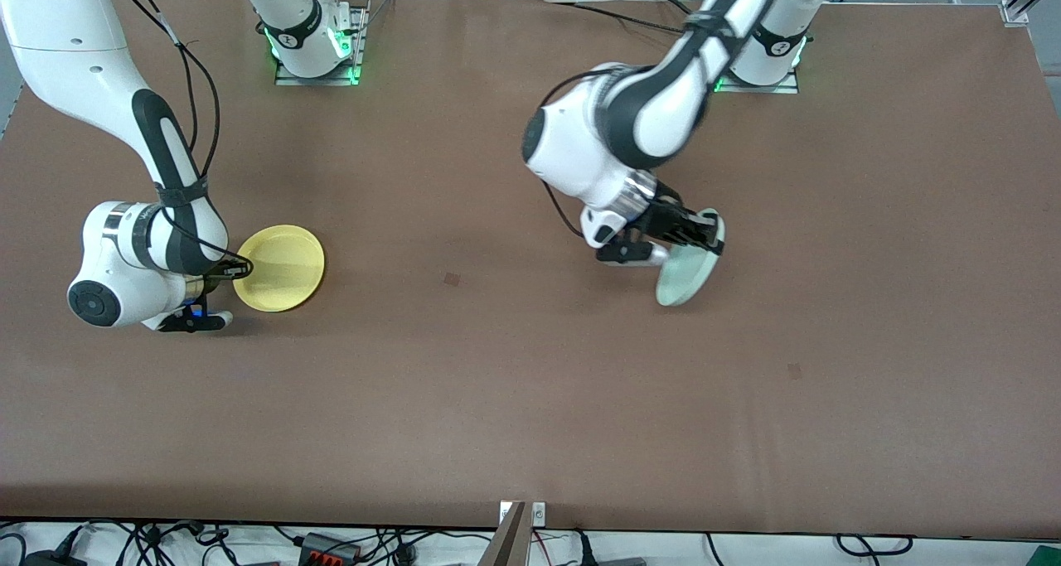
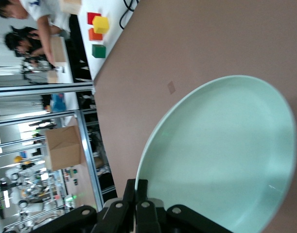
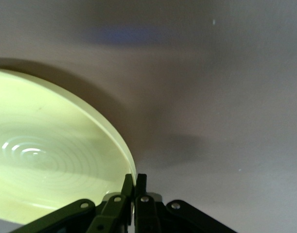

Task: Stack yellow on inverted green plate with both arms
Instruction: 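Lift the green plate with the left gripper and tilt it on edge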

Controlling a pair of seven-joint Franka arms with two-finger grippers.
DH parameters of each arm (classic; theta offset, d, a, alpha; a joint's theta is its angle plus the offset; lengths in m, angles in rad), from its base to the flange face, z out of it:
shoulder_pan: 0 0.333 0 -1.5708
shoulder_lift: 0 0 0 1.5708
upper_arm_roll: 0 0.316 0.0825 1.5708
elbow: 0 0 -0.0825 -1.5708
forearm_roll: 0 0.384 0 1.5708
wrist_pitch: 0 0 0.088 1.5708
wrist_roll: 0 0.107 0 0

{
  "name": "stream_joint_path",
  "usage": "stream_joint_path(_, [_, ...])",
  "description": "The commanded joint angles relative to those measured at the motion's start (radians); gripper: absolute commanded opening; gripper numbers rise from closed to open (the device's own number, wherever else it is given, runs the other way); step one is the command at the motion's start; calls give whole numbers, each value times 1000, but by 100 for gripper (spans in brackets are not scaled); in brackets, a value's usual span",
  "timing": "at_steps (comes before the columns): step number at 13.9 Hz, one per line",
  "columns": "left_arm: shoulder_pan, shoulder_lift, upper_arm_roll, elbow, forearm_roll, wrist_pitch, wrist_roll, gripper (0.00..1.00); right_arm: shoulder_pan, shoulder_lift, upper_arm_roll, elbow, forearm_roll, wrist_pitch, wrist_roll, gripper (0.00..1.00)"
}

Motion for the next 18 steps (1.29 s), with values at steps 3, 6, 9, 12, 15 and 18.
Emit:
stream_joint_path(3, [-212,174,29,27,141,-160,-257,1,-15,-37,12,178,2,-215,-66,0])
stream_joint_path(6, [-231,190,21,27,131,-164,-417,1,-8,-77,13,232,3,-275,-74,0])
stream_joint_path(9, [-265,210,-6,15,124,-37,-552,4,-1,-97,15,232,2,-275,-77,0])
stream_joint_path(12, [-279,257,-8,20,137,-26,-625,4,7,-99,32,232,14,-275,-78,0])
stream_joint_path(15, [-275,258,-9,23,127,-12,-617,99,10,-111,35,234,66,-276,-72,0])
stream_joint_path(18, [-237,224,-14,52,70,110,-623,100,5,-110,35,234,83,-276,-72,0])
